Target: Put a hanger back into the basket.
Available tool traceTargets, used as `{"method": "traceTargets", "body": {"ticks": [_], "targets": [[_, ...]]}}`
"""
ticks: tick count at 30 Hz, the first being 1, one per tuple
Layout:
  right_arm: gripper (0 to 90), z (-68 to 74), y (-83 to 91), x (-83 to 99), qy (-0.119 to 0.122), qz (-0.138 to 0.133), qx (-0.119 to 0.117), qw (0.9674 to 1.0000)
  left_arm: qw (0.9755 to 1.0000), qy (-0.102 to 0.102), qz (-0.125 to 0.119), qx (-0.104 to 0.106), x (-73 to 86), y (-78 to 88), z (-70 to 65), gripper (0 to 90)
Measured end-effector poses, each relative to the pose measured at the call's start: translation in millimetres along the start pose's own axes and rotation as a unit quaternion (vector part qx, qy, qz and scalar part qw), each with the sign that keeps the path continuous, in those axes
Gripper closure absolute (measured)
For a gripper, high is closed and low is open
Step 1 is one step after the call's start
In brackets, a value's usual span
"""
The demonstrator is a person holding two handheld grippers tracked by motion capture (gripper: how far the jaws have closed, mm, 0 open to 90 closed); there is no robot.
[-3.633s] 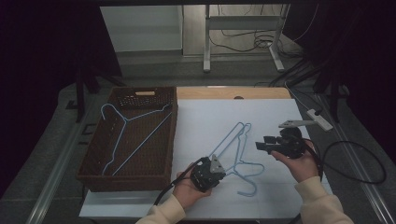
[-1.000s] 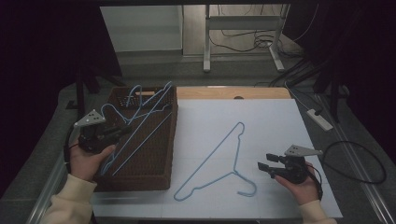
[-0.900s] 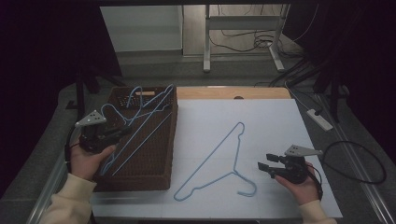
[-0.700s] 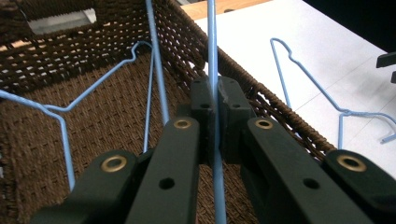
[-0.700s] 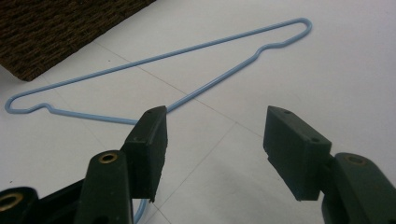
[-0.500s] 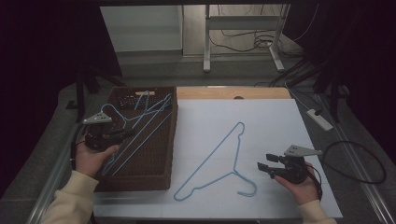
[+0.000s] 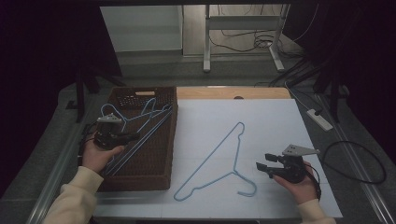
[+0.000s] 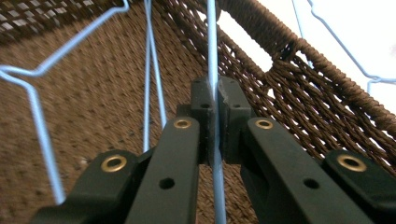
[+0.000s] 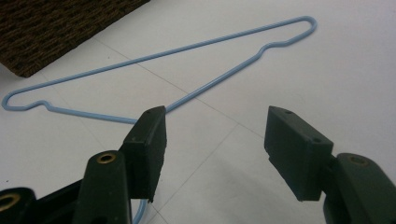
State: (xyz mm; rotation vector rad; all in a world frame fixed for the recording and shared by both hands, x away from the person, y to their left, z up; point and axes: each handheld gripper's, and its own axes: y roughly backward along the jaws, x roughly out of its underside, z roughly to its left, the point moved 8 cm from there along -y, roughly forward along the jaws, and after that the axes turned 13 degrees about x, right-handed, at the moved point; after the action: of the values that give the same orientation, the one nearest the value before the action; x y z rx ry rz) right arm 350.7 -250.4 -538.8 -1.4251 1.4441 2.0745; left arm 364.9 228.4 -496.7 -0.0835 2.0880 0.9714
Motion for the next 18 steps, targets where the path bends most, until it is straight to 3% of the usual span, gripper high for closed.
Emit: {"method": "traceTargets", "body": {"ticks": [4, 5, 8, 12, 14, 15, 18], "targets": [[39.4, -0.3, 0.4, 0.1, -0.002, -0.001, 0.0, 1.0, 0.9997, 0.016, -0.004, -0.02, 3.6, 3.6, 6.9, 86.3], [39.4, -0.3, 0.5, 0.0, -0.002, -0.001, 0.0, 1.0, 0.9992, 0.024, 0.0, -0.034, 5.5, 5.1, 10.9, 86.4], [39.4, 0.2, 0.8, -0.5, 0.0, -0.002, 0.0, 1.0, 0.996, 0.034, 0.02, -0.08, 11.8, 7.7, 22.2, 86.3], [39.2, 0.4, 0.3, -0.6, -0.002, -0.002, -0.001, 1.0, 0.9937, 0.043, 0.03, -0.099, 14.6, 8.4, 29.6, 86.1], [39.1, 0.1, -1.3, -0.6, -0.001, 0.0, 0.0, 1.0, 0.991, 0.048, 0.04, -0.118, 15.8, 8.6, 34.1, 86.0], [39.0, 0.4, -1.6, -0.4, -0.001, 0.002, 0.0, 1.0, 0.9867, 0.057, 0.053, -0.143, 18.3, 8.2, 41.0, 85.8], [39.0, 1.1, -2.1, -0.4, 0.0, 0.002, -0.002, 1.0, 0.983, 0.065, 0.056, -0.163, 20.1, 8.2, 47.7, 83.8]]}}
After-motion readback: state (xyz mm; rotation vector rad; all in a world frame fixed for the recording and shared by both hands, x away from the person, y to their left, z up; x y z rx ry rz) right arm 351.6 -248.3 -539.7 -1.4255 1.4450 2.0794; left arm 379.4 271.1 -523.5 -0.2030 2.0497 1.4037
